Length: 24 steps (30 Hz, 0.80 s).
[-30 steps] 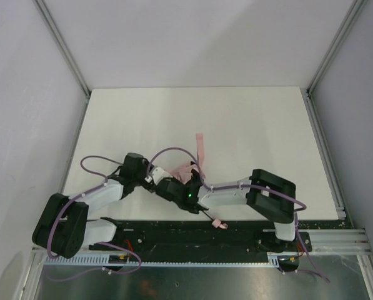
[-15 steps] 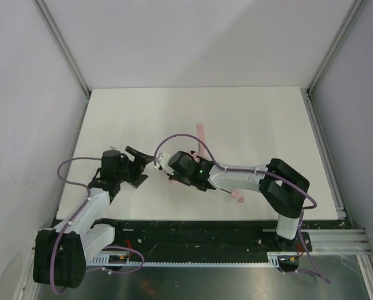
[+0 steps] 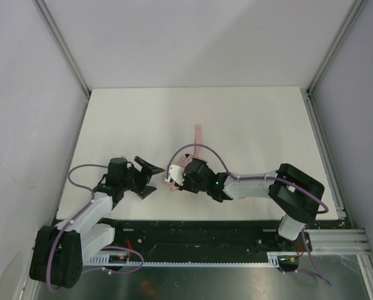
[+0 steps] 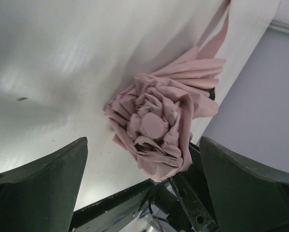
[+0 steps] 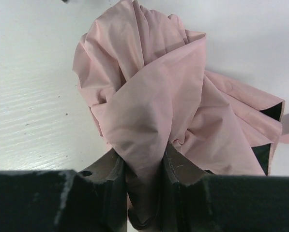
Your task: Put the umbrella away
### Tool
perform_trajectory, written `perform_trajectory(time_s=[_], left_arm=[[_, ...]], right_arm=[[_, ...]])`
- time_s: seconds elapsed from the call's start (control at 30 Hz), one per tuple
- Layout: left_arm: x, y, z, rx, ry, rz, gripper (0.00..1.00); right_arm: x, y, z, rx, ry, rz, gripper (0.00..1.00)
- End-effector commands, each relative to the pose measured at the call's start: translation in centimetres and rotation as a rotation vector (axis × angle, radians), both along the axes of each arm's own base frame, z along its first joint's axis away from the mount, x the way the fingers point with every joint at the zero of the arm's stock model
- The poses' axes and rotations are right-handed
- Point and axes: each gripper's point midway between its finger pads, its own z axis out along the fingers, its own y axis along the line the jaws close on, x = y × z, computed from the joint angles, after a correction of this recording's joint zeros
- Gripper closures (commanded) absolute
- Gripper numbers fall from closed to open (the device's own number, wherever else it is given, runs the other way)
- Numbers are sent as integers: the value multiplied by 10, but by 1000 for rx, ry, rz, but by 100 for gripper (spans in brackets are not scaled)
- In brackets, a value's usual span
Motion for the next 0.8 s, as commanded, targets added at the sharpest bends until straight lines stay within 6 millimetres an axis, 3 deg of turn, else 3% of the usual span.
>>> perform_trajectory(time_s=[0.0,0.23,0.43,0.6,0.77], left_arm=[[5,-26,16,-76,-46,-48,1],[2,-56,13,-122,-2,-85,1],[3,-60,14,-124,2,-51,1],[5,-59,6,-113,29,-19,1],[-12,-54,-19,-85,143,12,1]], right_arm=[[-57,-25,-50,-3,372,123,100],[-75,-47,-79,12,704,138,100],[-75,-48,-99,-16,855,104,100],[-68,-47,-98,24,904,77,100],[-58,-49,-95,47,896,54,100]])
